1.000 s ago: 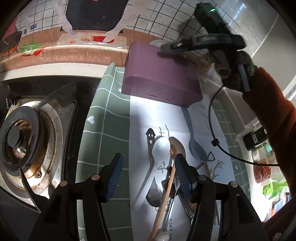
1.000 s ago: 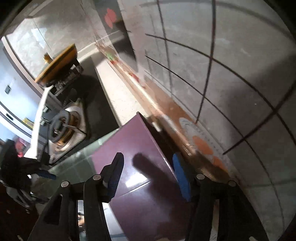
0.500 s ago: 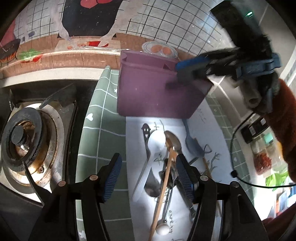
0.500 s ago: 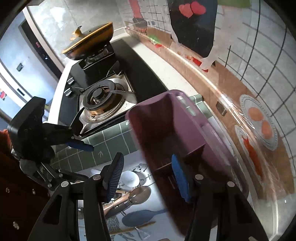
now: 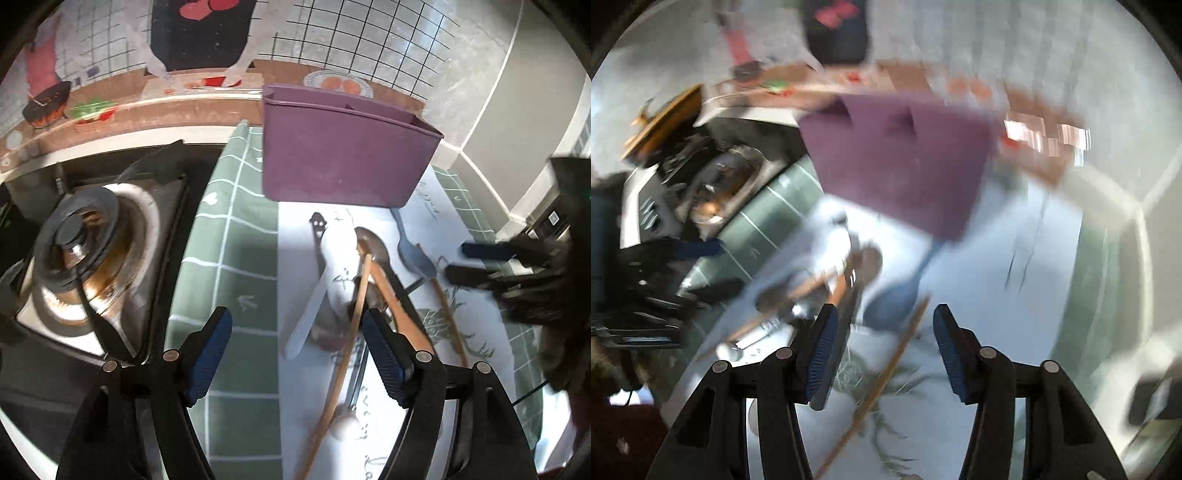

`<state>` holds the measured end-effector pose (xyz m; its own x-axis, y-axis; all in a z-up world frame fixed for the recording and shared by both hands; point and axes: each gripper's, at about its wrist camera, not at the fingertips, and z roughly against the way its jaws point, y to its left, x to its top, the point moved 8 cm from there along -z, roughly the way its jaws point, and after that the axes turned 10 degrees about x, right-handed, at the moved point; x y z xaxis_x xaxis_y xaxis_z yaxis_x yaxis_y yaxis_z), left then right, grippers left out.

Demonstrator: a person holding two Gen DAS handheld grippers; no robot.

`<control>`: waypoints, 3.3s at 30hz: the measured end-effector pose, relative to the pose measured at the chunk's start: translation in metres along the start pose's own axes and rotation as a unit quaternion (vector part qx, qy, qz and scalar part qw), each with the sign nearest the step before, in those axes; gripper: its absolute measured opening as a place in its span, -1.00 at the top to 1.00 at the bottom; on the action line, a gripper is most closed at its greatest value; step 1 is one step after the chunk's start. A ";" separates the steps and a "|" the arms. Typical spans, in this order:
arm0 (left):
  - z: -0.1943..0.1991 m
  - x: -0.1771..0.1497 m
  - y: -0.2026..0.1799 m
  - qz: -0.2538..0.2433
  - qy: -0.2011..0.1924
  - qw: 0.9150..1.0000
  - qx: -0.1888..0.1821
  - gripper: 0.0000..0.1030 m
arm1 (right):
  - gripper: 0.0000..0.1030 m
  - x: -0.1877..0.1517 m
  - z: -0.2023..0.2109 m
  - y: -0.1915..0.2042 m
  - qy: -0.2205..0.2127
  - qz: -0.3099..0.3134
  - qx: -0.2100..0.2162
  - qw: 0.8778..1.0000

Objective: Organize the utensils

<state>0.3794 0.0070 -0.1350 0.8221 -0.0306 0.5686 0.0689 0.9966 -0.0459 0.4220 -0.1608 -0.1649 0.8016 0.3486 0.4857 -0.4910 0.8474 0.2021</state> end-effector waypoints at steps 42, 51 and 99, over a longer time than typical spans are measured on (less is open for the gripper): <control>-0.043 0.000 -0.074 -0.129 0.062 0.990 -0.007 0.28 | 0.36 -0.124 0.084 -0.025 -0.124 -0.101 -0.141 0.977; -0.051 0.007 -0.073 -0.124 0.100 0.987 -0.036 0.89 | 0.35 -0.104 0.083 -0.017 -0.116 -0.113 -0.077 0.984; 0.052 0.257 -0.033 0.058 -0.343 0.937 -0.001 0.90 | 0.80 0.158 0.137 -0.016 -0.277 -0.014 -0.023 0.961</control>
<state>0.5591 -0.0298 0.0558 0.2664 0.1350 0.9544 0.0026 0.9900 -0.1408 0.5097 -0.1736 0.0249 0.5043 0.0699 0.8607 -0.4456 0.8749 0.1900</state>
